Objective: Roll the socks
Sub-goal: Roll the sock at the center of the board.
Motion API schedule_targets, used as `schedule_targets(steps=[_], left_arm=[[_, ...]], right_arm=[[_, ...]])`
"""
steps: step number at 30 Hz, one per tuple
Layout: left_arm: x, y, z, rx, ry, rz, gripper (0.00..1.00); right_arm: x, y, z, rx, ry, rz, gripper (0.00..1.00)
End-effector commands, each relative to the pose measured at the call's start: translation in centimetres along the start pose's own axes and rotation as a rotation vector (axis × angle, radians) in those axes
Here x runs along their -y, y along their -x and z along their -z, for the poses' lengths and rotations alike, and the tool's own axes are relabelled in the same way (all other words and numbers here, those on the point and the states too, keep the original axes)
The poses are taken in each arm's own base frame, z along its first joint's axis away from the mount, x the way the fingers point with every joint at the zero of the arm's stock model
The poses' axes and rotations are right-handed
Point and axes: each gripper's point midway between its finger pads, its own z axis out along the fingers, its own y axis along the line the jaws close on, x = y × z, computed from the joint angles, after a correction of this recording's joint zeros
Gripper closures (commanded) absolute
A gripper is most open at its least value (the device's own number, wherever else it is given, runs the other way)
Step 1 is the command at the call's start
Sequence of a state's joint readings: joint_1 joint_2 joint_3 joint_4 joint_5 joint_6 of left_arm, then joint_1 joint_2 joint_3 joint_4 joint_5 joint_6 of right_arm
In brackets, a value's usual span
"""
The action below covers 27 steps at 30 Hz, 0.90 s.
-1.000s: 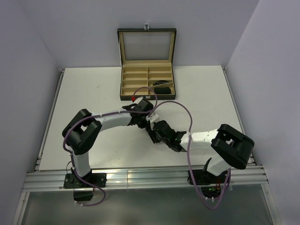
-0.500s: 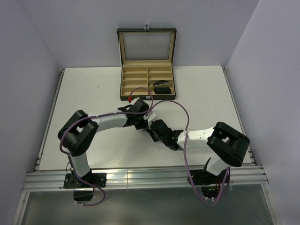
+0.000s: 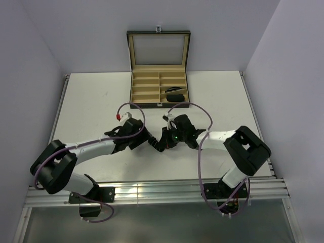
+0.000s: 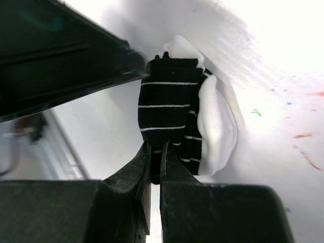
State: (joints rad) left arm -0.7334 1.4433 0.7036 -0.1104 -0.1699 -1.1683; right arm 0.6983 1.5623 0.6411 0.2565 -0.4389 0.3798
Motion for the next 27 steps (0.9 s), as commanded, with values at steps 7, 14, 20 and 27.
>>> schedule_targets(steps=[7, 14, 20, 27], left_arm=[[1.5, 0.4, 1.9, 0.041, -0.162, 0.11, 0.22], [1.4, -0.5, 1.1, 0.003, -0.15, 0.104, 0.25], [1.1, -1.5, -0.3, -0.036, -0.125, 0.098, 0.28], [1.6, -2.1, -1.6, -0.066, -0.123, 0.09, 0.32]], right_arm=[[-1.3, -0.3, -1.0, -0.046, 0.255, -0.317, 1.0], [-0.1, -1.4, -1.2, -0.055, 0.312, -0.524, 1.0], [0.7, -1.0, -1.0, -0.023, 0.328, -0.585, 1.0], [1.3, -1.5, -1.3, -0.038, 0.314, -0.613, 1.0]])
